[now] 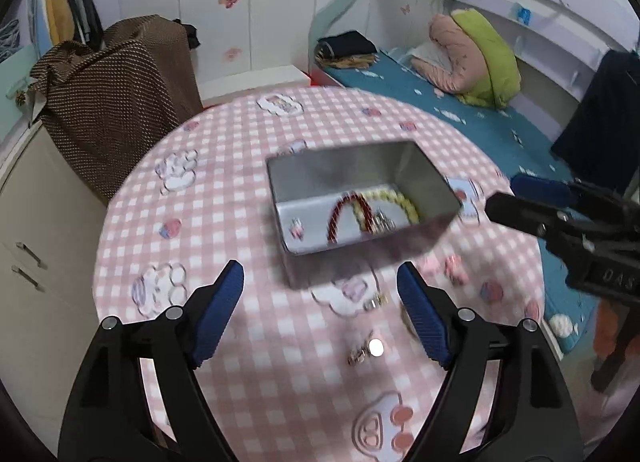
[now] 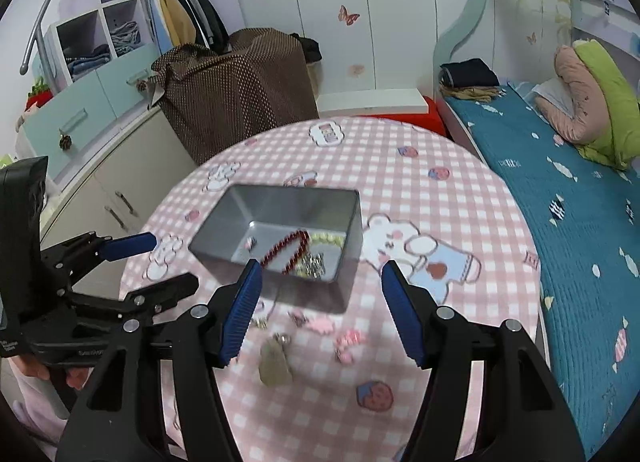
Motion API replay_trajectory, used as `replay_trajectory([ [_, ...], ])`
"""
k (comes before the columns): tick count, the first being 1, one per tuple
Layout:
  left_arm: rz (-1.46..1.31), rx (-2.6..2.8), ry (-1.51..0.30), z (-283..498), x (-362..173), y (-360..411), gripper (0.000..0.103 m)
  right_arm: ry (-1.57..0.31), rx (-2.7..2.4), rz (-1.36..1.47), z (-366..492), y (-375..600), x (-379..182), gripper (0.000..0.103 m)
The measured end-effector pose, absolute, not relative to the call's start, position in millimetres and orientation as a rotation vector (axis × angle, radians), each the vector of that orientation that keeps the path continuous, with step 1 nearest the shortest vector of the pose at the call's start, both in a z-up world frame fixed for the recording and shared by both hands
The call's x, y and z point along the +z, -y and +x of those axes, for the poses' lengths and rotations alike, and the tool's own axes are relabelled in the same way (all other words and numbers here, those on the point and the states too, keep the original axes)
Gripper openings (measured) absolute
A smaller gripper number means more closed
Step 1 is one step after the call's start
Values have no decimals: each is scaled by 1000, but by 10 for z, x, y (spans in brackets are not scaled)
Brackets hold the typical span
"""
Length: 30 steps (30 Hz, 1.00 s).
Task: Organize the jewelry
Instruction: 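Open both tools over the grey box to drop the charm and chain, then withdraw both tools from the box toward the remaining charms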
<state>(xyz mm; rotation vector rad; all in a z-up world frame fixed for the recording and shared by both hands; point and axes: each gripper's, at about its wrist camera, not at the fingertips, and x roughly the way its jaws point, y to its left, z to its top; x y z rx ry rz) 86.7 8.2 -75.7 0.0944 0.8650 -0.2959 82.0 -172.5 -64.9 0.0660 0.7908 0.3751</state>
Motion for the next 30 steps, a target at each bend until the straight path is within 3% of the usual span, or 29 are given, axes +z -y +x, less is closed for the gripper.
replay_trajectory([
  [11, 139, -330, -918, 637, -1185, -68, 79, -853, 390, 80, 670, 1724, -885, 59],
  [24, 205, -408, -905, 594, -1425, -73, 45, -905, 425, 76, 624, 1556, -1040, 59],
  [29, 219, -437, -888, 591, -1475, -14, 14, -916, 441, 63, 599, 1494, -1066, 59],
  [30, 213, -438, -888, 596, -1473, -20, 14, -918, 449, 57, 591, 1477, -1072, 59],
])
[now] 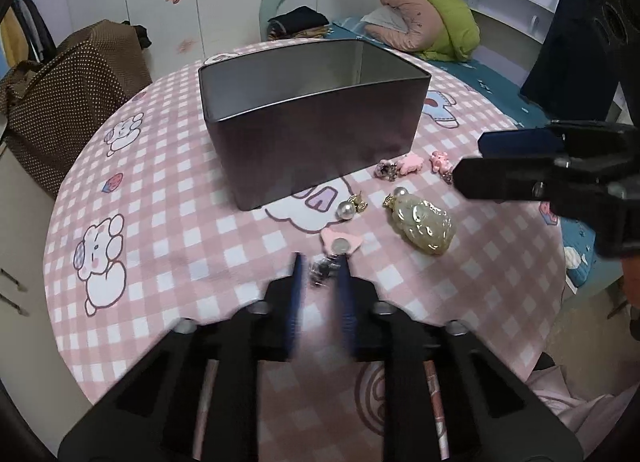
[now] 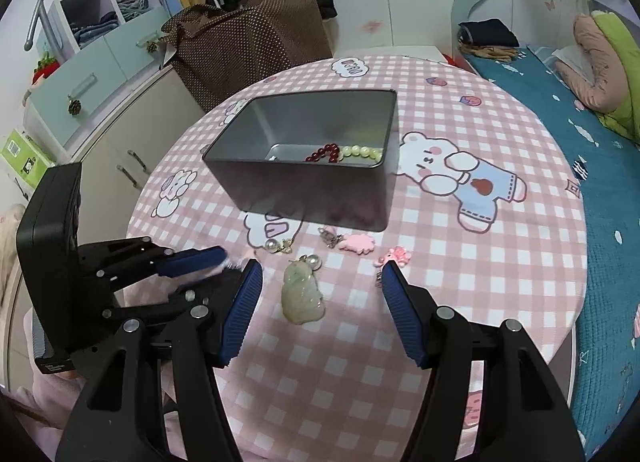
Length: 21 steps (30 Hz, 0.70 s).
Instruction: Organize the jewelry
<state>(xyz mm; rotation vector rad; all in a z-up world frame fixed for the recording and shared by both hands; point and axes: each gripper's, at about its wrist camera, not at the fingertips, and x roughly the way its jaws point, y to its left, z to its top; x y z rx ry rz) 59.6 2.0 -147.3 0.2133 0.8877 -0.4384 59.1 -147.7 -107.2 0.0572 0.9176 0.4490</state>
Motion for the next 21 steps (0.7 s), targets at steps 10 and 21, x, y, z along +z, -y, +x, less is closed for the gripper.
replay_trajectory([
  [10, 102, -432, -889, 642, -1401, -254, 14, -898, 528, -14, 553, 1248, -1068, 54],
  [21, -12, -420, -845, 729, -1184, -456, 14, -901, 553, -106, 719, 960, -1136, 40],
])
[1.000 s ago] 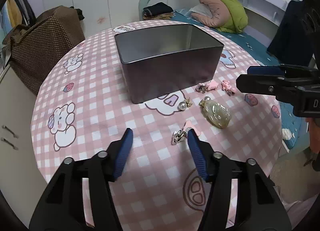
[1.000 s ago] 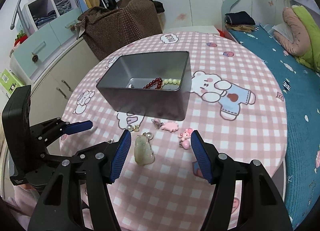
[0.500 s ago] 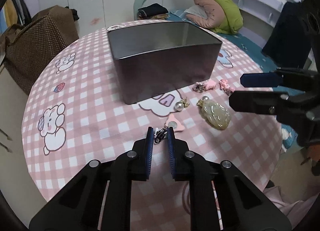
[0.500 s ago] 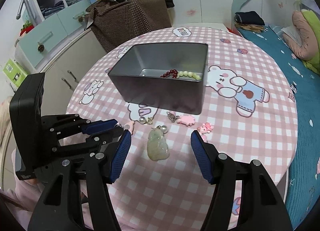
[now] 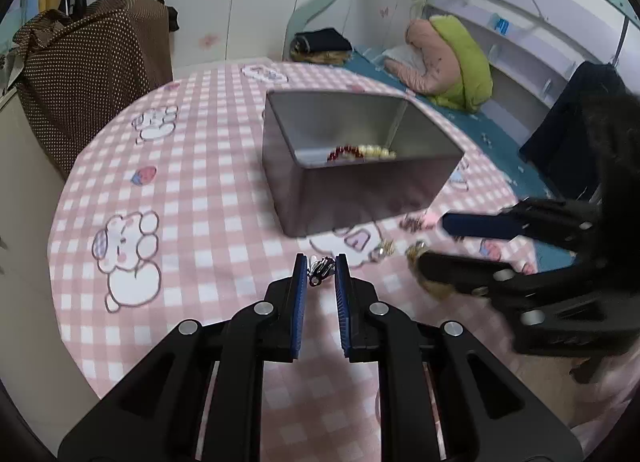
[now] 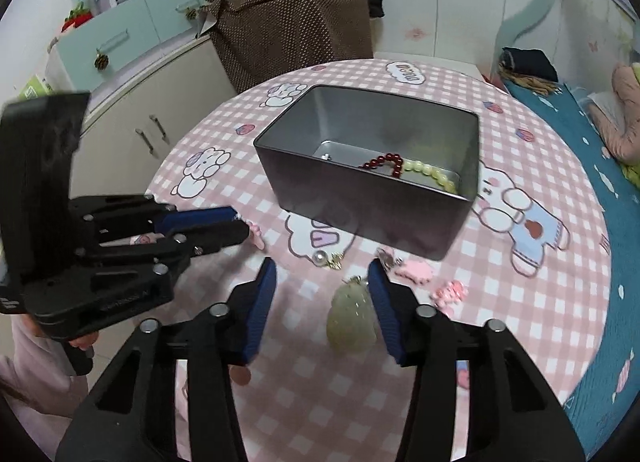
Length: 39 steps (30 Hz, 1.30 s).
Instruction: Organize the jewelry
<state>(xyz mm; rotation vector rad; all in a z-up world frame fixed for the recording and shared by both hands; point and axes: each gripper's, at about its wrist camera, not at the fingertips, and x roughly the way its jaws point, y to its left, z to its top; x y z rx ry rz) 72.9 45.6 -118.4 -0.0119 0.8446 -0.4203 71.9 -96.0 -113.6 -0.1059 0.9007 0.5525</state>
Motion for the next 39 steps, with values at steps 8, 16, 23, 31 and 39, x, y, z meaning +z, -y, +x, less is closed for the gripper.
replay_trajectory([
  [8, -28, -420, -822, 795, -1102, -499, 14, -937, 556, -190, 868, 736, -1340, 30],
  [16, -43, -416, -839, 847, -1187, -562, 14, -947, 557, -205, 898, 736, -1409, 14],
  [23, -40, -425, -832, 827, -1170, -536, 14, -934, 545, -171, 886, 788, -1321, 13],
  [31, -22, -436, -783, 781, -968, -452, 14, -851, 522, -140, 804, 955, -1006, 13],
  [39, -17, -448, -722, 790, -707, -353, 14, -783, 492, -113, 781, 1108, -779, 13],
])
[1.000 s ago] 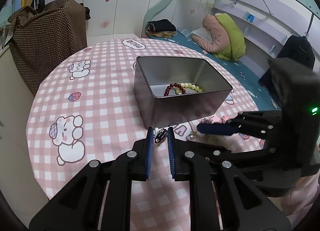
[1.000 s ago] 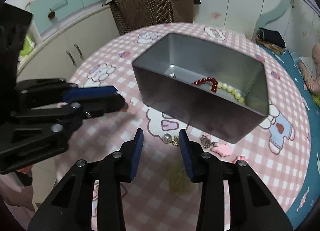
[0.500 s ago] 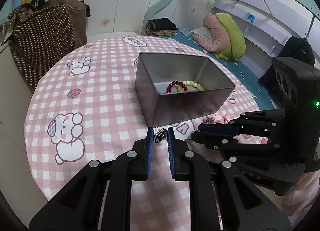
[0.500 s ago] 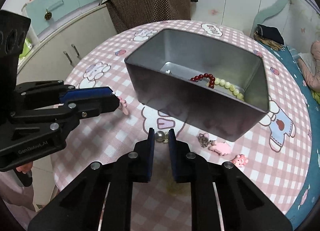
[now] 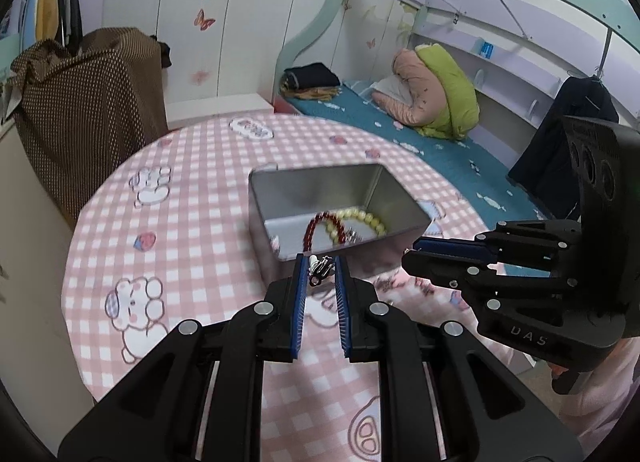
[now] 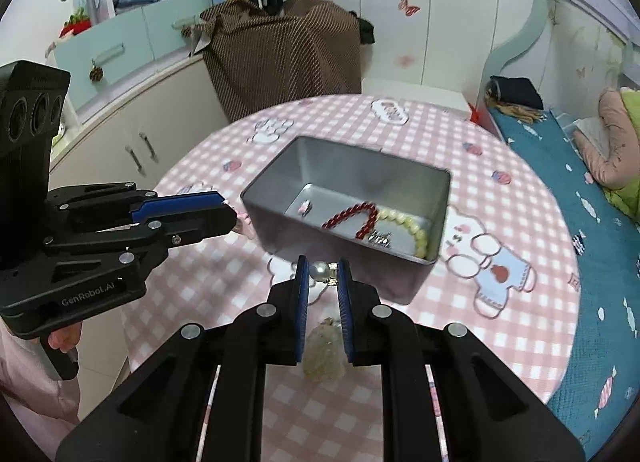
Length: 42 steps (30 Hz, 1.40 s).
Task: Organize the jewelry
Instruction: 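Carry both charms over the grey box and open both tools, then withdraw both tools from the box toward the jade pendant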
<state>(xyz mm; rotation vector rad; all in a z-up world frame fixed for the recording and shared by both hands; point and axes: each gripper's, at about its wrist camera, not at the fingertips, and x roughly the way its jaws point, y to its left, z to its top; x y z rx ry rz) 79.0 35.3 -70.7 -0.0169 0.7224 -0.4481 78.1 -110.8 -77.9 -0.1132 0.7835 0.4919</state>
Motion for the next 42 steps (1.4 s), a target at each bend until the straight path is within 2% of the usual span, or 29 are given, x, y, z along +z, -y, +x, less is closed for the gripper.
replay_trajectory([
  [12, 8, -437, -660, 1034, -391, -128, 14, -714, 449, -60, 1036, 1270, -538, 14],
  [25, 20, -414, -727, 1369, -616, -29, 15, -777, 467, 0, 1337, 1289, -700, 14],
  [27, 21, -396, -730, 1391, -634, -36, 36, -777, 475, 41, 1347, 1337, -679, 15],
  [28, 16, -378, -730, 1397, -632, -55, 60, -774, 471, 47, 1346, 1356, -661, 19],
  [29, 5, -357, -719, 1395, -617, -86, 65, -767, 464, 53, 1333, 1381, -641, 30],
  [32, -13, -354, -712, 1385, -574, -152, 65, -744, 418, 75, 1300, 1478, -564, 53],
  [42, -11, -331, -722, 1330, -573, -167, 65, -750, 386, 81, 1230, 1573, -553, 53],
])
